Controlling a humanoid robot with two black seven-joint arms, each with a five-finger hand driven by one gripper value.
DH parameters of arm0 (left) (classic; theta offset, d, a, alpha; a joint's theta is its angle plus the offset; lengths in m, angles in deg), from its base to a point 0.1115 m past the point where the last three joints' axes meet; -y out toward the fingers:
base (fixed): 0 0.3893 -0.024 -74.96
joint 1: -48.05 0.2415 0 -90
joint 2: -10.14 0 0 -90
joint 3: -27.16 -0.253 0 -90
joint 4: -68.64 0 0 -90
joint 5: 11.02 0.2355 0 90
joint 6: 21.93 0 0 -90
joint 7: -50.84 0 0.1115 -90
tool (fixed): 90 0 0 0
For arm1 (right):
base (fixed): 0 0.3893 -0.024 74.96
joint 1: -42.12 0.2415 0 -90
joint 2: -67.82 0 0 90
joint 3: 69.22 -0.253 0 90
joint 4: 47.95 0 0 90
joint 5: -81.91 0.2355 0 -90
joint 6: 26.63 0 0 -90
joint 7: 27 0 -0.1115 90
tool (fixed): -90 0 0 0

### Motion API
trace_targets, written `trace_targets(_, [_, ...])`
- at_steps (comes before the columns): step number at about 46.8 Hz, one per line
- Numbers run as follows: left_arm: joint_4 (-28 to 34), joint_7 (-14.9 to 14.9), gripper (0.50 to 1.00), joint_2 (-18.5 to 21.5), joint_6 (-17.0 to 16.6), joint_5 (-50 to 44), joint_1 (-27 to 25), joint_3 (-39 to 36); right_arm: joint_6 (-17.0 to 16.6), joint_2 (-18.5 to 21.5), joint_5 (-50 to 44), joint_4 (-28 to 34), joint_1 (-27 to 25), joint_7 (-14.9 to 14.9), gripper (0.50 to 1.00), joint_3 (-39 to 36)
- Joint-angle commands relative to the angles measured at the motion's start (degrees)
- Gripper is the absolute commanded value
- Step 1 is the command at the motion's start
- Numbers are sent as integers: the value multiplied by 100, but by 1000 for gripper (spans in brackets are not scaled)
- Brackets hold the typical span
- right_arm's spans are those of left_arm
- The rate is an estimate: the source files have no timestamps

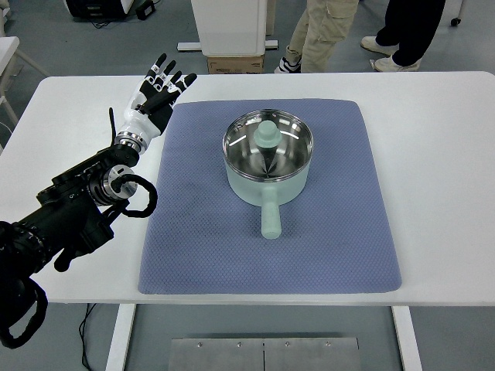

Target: Rotate green pot handle

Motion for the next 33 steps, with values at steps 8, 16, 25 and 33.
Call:
trace_targets(8, [0, 0, 1000, 0, -8, 0, 0, -1, 0, 0, 0, 0, -4, 0, 1000, 0])
trace_targets(16, [0, 0, 1000, 0, -8, 0, 0, 8, 0, 0, 0, 0, 5, 0, 1000, 0])
trace_targets(25, [0, 0, 1000, 0, 0, 0, 0, 8, 0, 0, 0, 0, 5, 0, 1000, 0])
trace_targets(33, [-9, 17, 1000, 9, 0, 0, 9, 8, 0, 0, 0, 0, 5, 0, 1000, 0])
